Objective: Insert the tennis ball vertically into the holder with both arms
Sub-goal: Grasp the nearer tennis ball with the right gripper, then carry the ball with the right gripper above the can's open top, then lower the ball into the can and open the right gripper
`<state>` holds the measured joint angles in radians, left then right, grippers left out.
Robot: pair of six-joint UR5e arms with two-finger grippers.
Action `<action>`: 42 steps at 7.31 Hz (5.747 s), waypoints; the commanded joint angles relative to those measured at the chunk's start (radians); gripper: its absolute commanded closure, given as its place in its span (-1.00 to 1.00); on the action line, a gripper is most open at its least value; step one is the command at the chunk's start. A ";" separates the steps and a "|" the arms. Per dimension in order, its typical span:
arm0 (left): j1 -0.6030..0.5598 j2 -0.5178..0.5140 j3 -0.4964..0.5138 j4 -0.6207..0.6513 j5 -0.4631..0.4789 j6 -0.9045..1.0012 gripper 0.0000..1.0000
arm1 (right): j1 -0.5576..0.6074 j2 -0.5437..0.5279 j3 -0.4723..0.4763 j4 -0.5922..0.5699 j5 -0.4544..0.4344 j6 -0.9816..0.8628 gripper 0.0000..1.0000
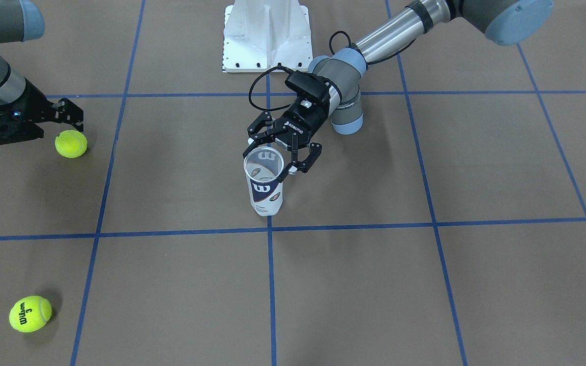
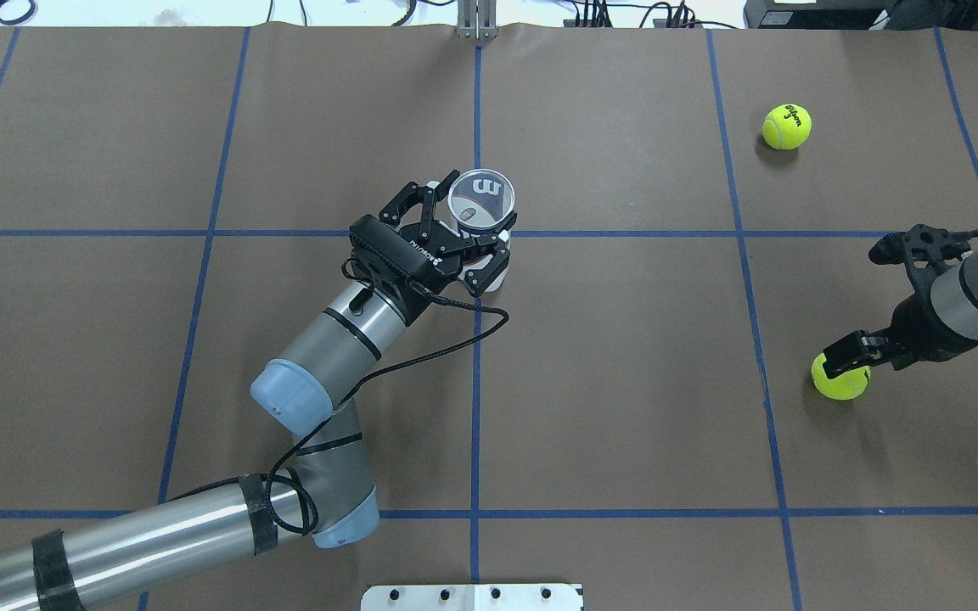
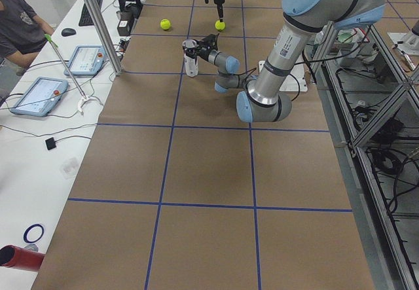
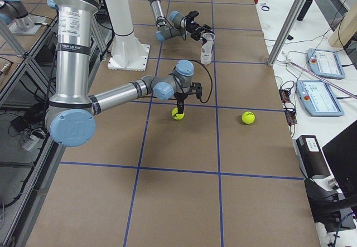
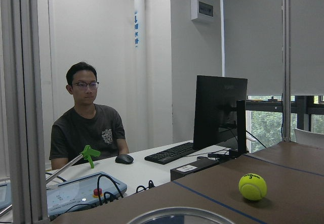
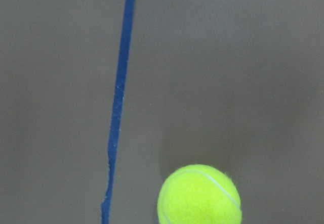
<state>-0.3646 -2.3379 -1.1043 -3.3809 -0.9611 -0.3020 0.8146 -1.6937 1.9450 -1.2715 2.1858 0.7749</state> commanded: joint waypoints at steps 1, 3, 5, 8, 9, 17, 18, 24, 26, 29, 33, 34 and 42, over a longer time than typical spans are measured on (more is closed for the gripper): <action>0.001 0.000 0.000 0.000 -0.001 0.000 -0.77 | -0.046 0.000 -0.026 0.001 -0.063 -0.002 -0.99; 0.001 -0.001 0.000 0.000 -0.001 0.000 -0.77 | -0.048 0.054 -0.067 0.001 -0.063 0.007 -0.99; 0.001 -0.001 0.000 0.000 -0.001 0.000 -0.77 | -0.054 0.065 -0.097 0.001 -0.064 0.007 -0.99; 0.001 0.000 0.000 0.000 -0.001 0.000 -0.77 | -0.052 0.066 -0.094 0.001 -0.048 0.011 1.00; 0.001 0.000 0.001 0.000 -0.001 0.000 -0.77 | -0.052 0.066 -0.084 0.001 -0.046 0.011 1.00; 0.007 -0.001 -0.003 -0.002 0.001 0.000 -0.64 | 0.021 0.647 -0.034 -0.451 0.032 0.275 1.00; 0.007 -0.001 -0.005 -0.002 0.001 0.000 -0.64 | 0.024 0.682 -0.034 -0.453 0.032 0.299 1.00; 0.009 -0.001 -0.002 -0.002 0.001 0.000 -0.64 | 0.020 0.890 -0.142 -0.450 0.026 0.478 1.00; 0.009 -0.001 -0.002 -0.002 -0.001 0.000 -0.64 | 0.017 0.989 -0.240 -0.448 0.023 0.512 1.00; 0.009 -0.001 -0.002 -0.002 -0.001 0.000 -0.64 | 0.000 1.005 -0.357 -0.255 0.017 0.621 1.00; 0.009 -0.003 -0.002 -0.002 -0.001 -0.002 -0.64 | -0.028 1.005 -0.345 -0.255 -0.005 0.624 1.00; 0.009 -0.003 -0.002 -0.002 -0.001 -0.002 -0.64 | -0.029 1.005 -0.345 -0.256 -0.005 0.624 1.00; 0.009 -0.005 -0.002 -0.002 0.001 -0.002 -0.68 | -0.041 0.996 -0.337 -0.256 -0.006 0.624 1.00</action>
<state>-0.3559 -2.3424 -1.1060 -3.3824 -0.9603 -0.3037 0.7750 -0.6975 1.6084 -1.5278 2.1803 1.3990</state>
